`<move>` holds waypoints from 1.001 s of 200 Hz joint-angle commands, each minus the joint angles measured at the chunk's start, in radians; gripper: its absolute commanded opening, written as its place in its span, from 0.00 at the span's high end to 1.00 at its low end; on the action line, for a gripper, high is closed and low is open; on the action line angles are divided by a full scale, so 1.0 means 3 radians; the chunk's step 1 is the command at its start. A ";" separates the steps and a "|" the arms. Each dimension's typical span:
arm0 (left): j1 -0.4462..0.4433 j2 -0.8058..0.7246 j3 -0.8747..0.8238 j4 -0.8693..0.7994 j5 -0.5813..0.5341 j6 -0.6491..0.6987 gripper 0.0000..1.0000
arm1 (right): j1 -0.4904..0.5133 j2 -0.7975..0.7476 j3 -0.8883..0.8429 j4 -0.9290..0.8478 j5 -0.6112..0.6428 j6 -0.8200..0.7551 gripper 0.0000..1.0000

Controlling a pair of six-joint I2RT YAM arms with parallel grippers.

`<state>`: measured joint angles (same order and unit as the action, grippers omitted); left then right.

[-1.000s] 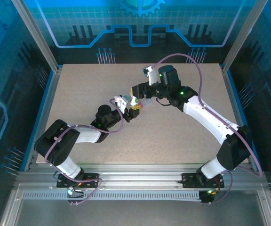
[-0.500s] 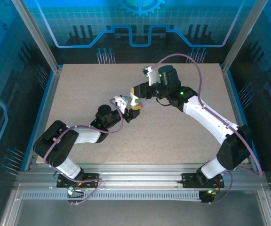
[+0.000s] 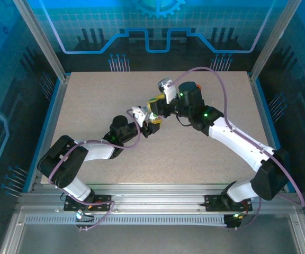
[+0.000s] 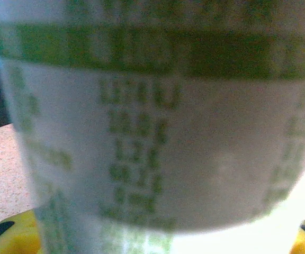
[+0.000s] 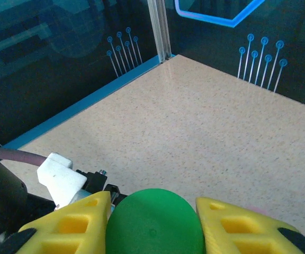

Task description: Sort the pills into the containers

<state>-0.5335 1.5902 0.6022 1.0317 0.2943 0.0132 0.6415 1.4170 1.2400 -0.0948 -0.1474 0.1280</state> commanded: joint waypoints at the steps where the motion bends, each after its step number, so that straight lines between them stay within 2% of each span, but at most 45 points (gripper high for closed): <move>1: 0.0019 -0.0095 0.0033 -0.0007 0.0110 -0.0191 1.00 | -0.0001 -0.0134 -0.0068 0.0029 0.0486 -0.0565 0.94; 50: 0.0016 -0.0101 0.0043 -0.0046 0.0199 -0.0201 1.00 | 0.0100 -0.0208 -0.0083 -0.0163 0.0988 -0.1027 0.97; 87: 0.0017 -0.0044 0.0073 -0.0023 0.0265 -0.0236 1.00 | 0.0114 -0.0316 -0.0084 -0.0192 0.0830 -0.1054 0.95; 118: 0.0009 0.0016 0.0065 0.0051 0.0313 -0.0271 1.00 | 0.0078 -0.0429 -0.0012 -0.0179 0.0571 -0.0748 0.69; 138: 0.0012 0.0064 -0.0011 0.0314 0.0400 -0.0311 1.00 | -0.0159 -0.0411 0.0105 -0.0320 0.0275 0.0004 0.49; 148: 0.0010 0.0083 -0.0033 0.0411 0.0427 -0.0324 1.00 | -0.0280 -0.0357 0.0162 -0.0420 0.0037 0.0365 0.48; 158: 0.0010 0.0094 -0.0033 0.0423 0.0426 -0.0322 1.00 | -0.0313 -0.0301 0.0219 -0.0550 -0.0022 0.0563 0.48; 200: 0.0013 0.0114 -0.0018 0.0405 0.0390 -0.0299 1.00 | -0.0305 -0.0082 0.0320 -0.0689 -0.0268 0.1030 0.39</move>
<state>-0.5331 1.6115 0.5995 1.0920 0.3908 -0.0734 0.5449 1.3518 1.3098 -0.2543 -0.1341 0.2955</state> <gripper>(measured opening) 0.508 0.584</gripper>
